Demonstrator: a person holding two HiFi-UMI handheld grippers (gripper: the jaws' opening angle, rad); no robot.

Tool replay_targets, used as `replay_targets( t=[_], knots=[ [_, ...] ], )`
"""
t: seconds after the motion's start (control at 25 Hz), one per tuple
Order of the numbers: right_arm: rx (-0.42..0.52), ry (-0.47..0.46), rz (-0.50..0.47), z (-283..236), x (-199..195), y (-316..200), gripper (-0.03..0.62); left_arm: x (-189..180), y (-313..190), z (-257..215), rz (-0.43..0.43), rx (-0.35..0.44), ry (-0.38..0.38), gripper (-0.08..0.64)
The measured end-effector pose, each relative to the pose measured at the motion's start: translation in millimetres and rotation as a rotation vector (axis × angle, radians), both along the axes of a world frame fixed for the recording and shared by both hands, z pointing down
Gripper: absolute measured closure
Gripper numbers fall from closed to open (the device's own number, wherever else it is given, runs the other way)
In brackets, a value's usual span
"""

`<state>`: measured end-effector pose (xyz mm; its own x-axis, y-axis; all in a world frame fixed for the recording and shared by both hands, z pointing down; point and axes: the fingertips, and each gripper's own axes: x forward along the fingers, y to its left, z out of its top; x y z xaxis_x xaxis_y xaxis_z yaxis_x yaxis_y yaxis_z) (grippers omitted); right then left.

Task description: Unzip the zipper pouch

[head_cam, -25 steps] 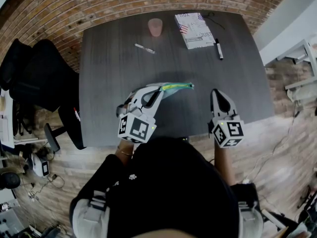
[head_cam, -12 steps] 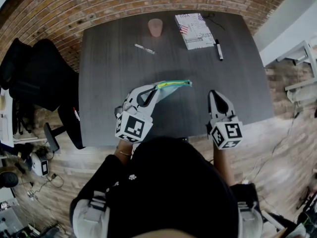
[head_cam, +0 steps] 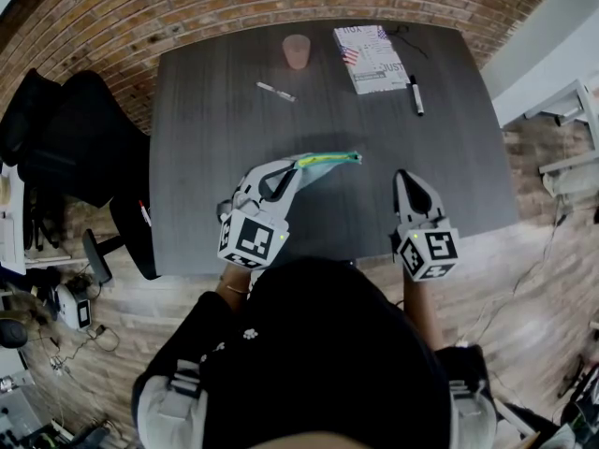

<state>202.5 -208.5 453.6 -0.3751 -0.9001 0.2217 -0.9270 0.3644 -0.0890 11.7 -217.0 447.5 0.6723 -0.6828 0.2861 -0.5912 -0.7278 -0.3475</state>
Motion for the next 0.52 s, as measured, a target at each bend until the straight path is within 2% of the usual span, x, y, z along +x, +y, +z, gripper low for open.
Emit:
replay_targets(
  t=[0.52],
  knots=[
    [-0.003, 0.006, -0.001, -0.1, 0.9, -2.5, 0.594, -1.1, -1.4, 0.9, -0.003, -0.007, -0.001, 0.555]
  ],
)
